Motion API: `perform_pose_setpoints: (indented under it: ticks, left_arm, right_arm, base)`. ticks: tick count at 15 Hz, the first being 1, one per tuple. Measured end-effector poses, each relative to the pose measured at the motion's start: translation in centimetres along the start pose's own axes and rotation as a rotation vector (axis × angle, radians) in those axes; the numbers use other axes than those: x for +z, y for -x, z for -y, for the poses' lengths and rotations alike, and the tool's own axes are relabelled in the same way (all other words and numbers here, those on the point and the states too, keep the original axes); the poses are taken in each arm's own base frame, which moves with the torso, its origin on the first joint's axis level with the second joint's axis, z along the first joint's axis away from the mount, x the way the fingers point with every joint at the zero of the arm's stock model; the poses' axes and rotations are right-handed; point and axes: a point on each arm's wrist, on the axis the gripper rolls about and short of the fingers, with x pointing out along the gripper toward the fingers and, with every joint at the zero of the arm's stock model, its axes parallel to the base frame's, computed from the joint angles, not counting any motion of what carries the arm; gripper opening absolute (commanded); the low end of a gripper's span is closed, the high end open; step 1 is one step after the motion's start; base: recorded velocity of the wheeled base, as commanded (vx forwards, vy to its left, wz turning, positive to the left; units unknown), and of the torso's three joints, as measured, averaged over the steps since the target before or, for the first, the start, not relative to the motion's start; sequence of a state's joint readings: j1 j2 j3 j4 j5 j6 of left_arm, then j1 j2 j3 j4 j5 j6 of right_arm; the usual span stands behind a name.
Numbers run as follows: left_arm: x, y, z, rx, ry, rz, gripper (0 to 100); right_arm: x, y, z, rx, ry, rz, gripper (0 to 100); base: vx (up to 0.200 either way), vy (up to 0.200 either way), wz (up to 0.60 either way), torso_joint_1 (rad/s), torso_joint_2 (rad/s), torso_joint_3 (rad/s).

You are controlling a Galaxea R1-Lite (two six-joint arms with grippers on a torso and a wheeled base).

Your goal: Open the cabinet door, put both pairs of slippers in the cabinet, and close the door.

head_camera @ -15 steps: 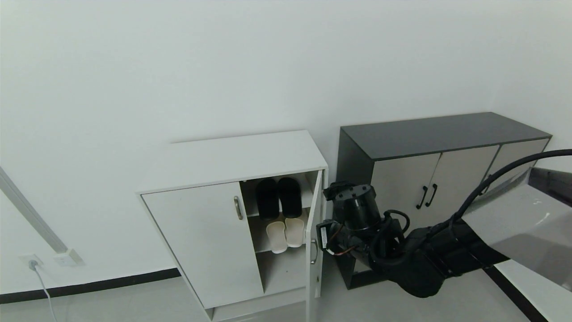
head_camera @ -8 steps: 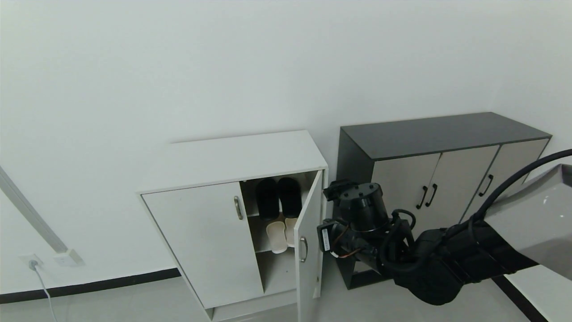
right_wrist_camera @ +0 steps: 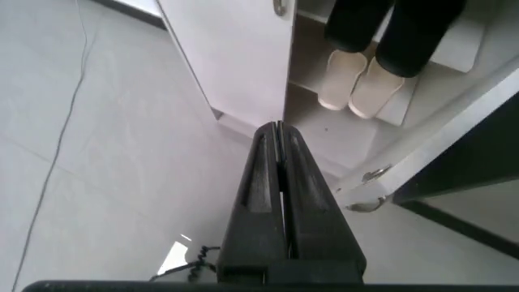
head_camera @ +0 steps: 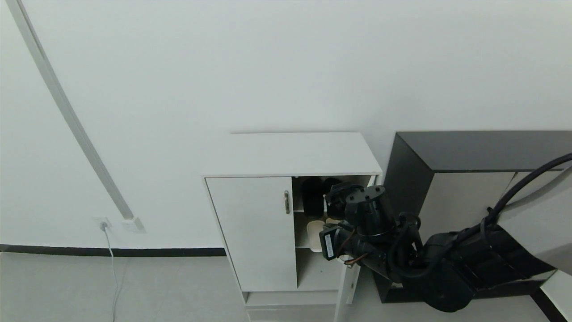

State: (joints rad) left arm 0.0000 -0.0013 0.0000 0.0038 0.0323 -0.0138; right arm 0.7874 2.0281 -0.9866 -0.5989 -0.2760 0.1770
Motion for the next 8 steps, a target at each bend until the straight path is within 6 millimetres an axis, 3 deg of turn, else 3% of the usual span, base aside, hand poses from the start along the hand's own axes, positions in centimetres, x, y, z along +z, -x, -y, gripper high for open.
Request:
perform_pose_setpoints:
  ticks: [5,8]
  left_arm:
    - [0.0,0.0,0.0,0.0,-0.001,0.001,0]
    - [0.0,0.0,0.0,0.001,0.0,0.001,0]
  right_arm:
    - [-0.6,2.3,1.2,-0.061,0.02,-0.013,0]
    - [-1.5,4.4,2.4,-0.079,0.032,-0.044,0]
  base:
    - [0.0,0.0,0.0,0.0,0.0,0.0]
    - [0.2,0.0,0.0,-0.002,0.0,0.001]
